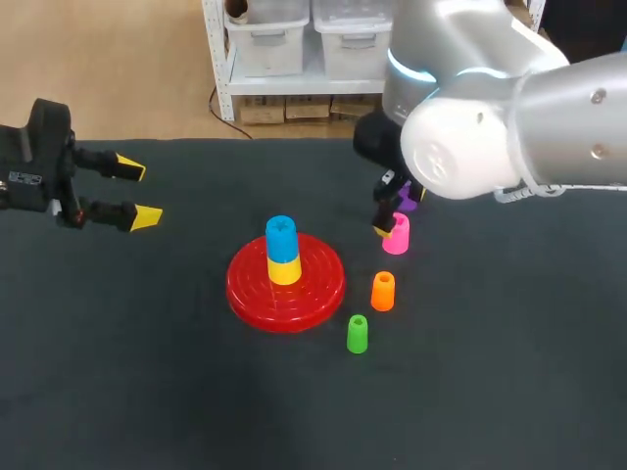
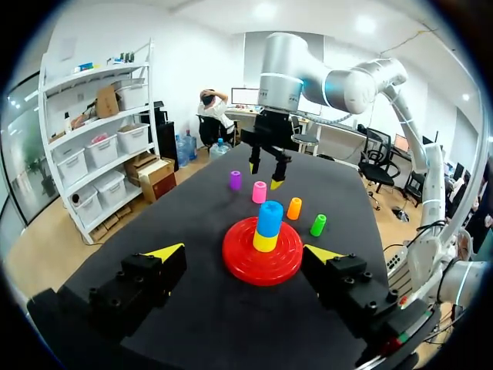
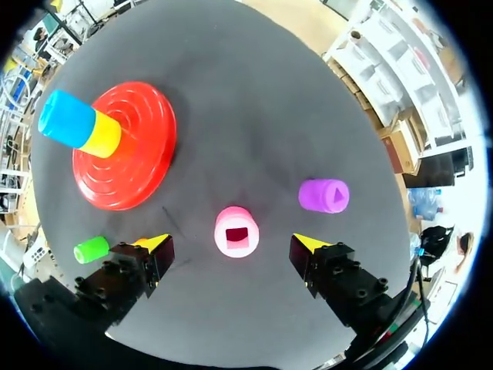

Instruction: Pick up and stack the cylinders on the red base in this order: pink,purple,orange,green

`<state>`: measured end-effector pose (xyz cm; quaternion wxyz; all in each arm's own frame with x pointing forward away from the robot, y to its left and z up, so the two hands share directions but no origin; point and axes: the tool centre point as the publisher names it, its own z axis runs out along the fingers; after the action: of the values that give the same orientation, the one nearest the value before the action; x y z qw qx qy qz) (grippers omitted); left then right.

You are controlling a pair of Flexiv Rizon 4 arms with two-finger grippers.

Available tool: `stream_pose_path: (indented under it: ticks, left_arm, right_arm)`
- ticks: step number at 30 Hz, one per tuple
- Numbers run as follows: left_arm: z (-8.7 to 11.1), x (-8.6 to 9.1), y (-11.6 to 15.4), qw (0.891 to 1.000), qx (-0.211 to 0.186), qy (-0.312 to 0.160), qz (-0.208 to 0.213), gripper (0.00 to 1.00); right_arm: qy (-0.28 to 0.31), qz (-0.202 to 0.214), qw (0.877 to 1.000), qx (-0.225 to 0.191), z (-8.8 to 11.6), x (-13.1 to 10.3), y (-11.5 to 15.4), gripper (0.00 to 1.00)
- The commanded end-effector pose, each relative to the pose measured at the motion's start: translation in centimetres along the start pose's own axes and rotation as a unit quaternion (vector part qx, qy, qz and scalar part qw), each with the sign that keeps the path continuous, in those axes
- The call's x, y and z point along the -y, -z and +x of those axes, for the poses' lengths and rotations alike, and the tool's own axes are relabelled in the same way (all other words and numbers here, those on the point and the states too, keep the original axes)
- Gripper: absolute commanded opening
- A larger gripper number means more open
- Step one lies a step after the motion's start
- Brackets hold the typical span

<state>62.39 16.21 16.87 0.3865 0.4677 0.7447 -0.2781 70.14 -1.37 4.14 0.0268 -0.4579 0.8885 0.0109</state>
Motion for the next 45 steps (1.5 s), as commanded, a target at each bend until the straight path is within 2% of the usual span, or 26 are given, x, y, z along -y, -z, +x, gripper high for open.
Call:
stream_pose_path:
  ticks: [1, 6, 7, 8, 10, 14, 19, 23, 24, 27, 28, 30, 31, 32, 39, 45]
  left_arm:
    - [0.1, -0.2, -0.1, 1.0, 0.001, -0.001, 0.001, 1.0]
    - [0.1, -0.2, -0.1, 1.0, 0.001, -0.001, 0.001, 1.0]
    - [0.1, -0.2, -0.1, 1.0, 0.001, -0.001, 0.001, 1.0]
    - [0.1, -0.2, -0.1, 1.0, 0.001, -0.001, 0.001, 1.0]
    - [0.1, -0.2, -0.1, 1.0, 0.001, -0.001, 0.001, 1.0]
    - [0.1, -0.2, -0.1, 1.0, 0.001, -0.001, 0.001, 1.0]
    - [0.1, -0.2, -0.1, 1.0, 0.001, -0.001, 0.001, 1.0]
    - [0.1, -0.2, -0.1, 1.0, 0.001, -0.001, 0.001, 1.0]
    - [0.1, -0.2, -0.1, 1.0, 0.001, -0.001, 0.001, 1.0]
    - [0.1, -0.2, -0.1, 1.0, 0.001, -0.001, 0.001, 1.0]
    - [0.1, -0.2, -0.1, 1.0, 0.001, -0.001, 0.001, 1.0]
    - [0.1, -0.2, -0.1, 1.0, 0.001, -0.001, 0.001, 1.0]
    - [0.1, -0.2, -0.1, 1.0, 0.001, -0.001, 0.001, 1.0]
    - [0.1, -0.2, -0.1, 1.0, 0.001, -0.001, 0.001, 1.0]
    - [0.1, -0.2, -0.1, 1.0, 0.001, -0.001, 0.001, 1.0]
    - [0.1, -0.2, -0.1, 1.0, 0.001, -0.001, 0.001, 1.0]
  right_arm:
    - [0.002, -0.007, 1.0, -0.013, -0.8, 0.2, -0.5, 1.0]
    - [-0.001, -0.008, 1.0, -0.019, -0.7, 0.2, -0.9, 0.99]
    - [-0.002, -0.009, 1.0, -0.021, -0.6, 0.2, -1.0, 0.91]
    - [-0.002, -0.009, 1.0, -0.021, -0.6, 0.2, -1.0, 0.89]
    - [-0.004, -0.009, 1.0, -0.024, -0.5, 0.3, -1.2, 0.9]
    - [-0.008, -0.011, 1.0, -0.026, -0.3, 0.3, -1.4, 0.82]
    - [-0.01, -0.013, 0.999, -0.028, 0.0, 0.3, -1.4, 0.84]
    - [-0.013, -0.013, 0.999, -0.028, 0.1, 0.3, -1.5, 0.75]
    - [-0.013, -0.013, 0.999, -0.028, 0.1, 0.3, -1.4, 0.71]
    - [-0.012, -0.014, 0.999, -0.028, 0.1, 0.2, -1.4, 0.49]
    - [-0.011, -0.015, 0.999, -0.029, 0.1, 0.2, -1.4, 0.45]
    - [-0.01, -0.014, 0.999, -0.03, 0.0, 0.2, -1.4, 0.32]
    - [-0.009, -0.014, 0.999, -0.03, 0.0, 0.2, -1.5, 0.18]
    - [-0.009, -0.013, 0.999, -0.031, 0.0, 0.2, -1.5, 0.0]
    - [-0.01, 0.002, 0.999, -0.034, -0.2, 0.6, -0.5, 0.0]
    - [0.011, 0.019, 1.0, -0.007, -1.6, 1.0, 3.5, 0.0]
